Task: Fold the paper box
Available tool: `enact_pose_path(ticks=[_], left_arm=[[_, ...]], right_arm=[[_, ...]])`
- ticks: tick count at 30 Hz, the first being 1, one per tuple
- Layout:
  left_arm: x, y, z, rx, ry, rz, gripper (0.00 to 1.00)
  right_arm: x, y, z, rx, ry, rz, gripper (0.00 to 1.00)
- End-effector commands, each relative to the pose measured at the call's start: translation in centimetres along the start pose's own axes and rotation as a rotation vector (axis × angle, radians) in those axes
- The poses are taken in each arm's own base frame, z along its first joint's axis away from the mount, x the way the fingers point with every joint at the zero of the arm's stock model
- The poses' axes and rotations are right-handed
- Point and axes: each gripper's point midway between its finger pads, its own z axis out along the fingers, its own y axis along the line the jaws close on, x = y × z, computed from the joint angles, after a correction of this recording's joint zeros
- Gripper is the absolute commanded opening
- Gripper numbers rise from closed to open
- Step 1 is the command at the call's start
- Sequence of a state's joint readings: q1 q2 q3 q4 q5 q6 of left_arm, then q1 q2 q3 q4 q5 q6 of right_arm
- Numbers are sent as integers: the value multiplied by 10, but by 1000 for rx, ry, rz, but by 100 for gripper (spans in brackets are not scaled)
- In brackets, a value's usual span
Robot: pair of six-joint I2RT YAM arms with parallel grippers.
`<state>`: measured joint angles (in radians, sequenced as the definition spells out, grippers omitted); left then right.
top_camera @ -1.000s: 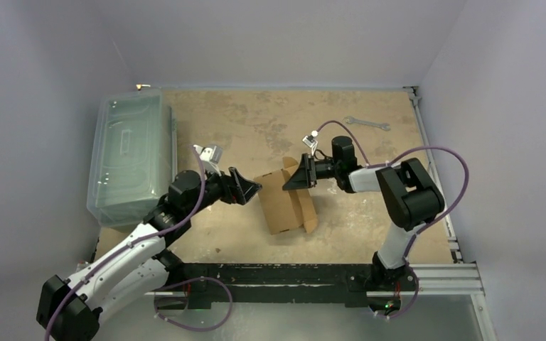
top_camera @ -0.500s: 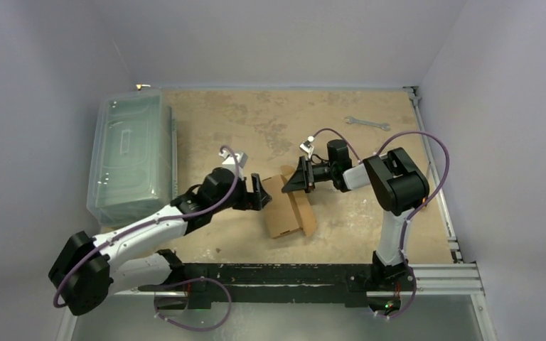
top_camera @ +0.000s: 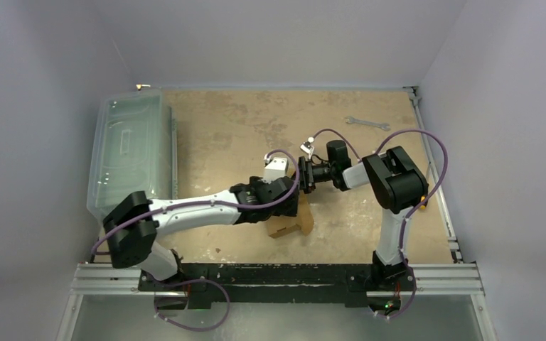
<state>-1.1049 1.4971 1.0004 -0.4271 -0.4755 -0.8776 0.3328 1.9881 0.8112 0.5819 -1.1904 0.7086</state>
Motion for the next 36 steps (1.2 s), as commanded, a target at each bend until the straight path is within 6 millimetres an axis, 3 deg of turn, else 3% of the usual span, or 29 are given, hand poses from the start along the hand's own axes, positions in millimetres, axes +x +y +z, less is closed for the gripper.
enact_pose_path(ticks=[1, 10, 20, 30, 36], left_arm=[[-8, 12, 4, -168, -38, 13, 93], [-4, 24, 18, -359, -3, 66, 86], [14, 27, 33, -368, 48, 124, 68], [23, 31, 41, -377, 80, 164, 66], [16, 20, 40, -294, 108, 162, 69]], right_arm=[[-13, -7, -2, 31, -26, -35, 66], [-13, -8, -3, 43, -28, -38, 64], [-17, -10, -7, 60, -28, -60, 65], [-47, -18, -42, 181, -125, -152, 69], [-64, -12, -59, 247, -180, -264, 68]])
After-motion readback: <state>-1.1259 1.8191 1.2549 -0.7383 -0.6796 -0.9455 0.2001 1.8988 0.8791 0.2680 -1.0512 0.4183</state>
